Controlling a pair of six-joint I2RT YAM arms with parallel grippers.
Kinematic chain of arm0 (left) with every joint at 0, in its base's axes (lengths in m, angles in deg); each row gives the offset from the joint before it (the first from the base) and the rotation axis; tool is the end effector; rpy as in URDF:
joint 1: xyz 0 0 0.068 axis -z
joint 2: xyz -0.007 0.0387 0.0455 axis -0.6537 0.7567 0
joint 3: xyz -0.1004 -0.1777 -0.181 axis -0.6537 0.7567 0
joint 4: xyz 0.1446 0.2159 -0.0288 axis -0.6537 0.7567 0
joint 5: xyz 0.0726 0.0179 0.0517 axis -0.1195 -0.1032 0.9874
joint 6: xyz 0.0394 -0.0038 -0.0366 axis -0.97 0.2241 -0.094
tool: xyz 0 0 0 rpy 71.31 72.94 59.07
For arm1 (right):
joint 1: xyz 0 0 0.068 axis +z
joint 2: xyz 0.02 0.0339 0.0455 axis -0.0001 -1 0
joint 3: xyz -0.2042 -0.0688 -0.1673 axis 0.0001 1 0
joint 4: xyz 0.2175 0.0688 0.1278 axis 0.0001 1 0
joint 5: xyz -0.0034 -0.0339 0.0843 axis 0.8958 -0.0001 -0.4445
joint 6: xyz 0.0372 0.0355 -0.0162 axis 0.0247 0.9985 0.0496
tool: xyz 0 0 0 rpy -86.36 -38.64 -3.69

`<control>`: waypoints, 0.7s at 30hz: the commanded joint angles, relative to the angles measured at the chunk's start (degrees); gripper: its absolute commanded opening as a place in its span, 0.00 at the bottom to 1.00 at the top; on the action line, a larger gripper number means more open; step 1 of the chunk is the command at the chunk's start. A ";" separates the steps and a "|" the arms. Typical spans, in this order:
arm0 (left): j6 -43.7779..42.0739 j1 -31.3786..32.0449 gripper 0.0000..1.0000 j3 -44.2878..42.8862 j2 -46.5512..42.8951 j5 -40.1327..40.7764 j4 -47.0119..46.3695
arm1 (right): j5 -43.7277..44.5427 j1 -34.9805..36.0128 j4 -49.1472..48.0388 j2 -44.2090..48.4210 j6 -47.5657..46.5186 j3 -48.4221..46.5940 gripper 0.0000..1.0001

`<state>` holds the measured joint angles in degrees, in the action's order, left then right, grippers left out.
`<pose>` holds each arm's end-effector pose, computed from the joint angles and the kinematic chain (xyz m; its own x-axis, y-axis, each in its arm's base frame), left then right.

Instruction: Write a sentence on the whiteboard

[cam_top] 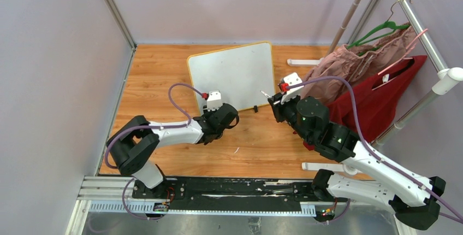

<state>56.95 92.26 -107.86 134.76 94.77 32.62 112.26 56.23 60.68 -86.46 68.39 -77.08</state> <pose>0.2063 -0.2211 0.1607 -0.5634 -0.1901 -0.8040 -0.1399 0.9811 -0.1339 0.1135 0.1421 0.3857 -0.0916 -0.0444 -0.9948 -0.5090 0.8607 0.0085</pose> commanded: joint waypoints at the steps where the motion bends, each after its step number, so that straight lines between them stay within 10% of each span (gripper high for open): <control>1: -1.27 -0.29 0.52 0.92 -7.29 1.13 2.62 | -0.60 0.46 -0.56 0.43 0.52 -0.83 0.00; 9: -15.53 -1.83 0.75 1.75 -26.60 -1.08 7.88 | -1.99 0.46 -0.72 -0.20 0.08 -1.40 0.00; 21: -17.04 -36.06 0.83 2.36 -42.59 -38.26 3.09 | -4.70 0.38 -3.06 -6.69 1.11 -4.37 0.00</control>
<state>39.40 61.62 -106.13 91.83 72.67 39.75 109.24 56.23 60.14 -90.42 68.61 -78.33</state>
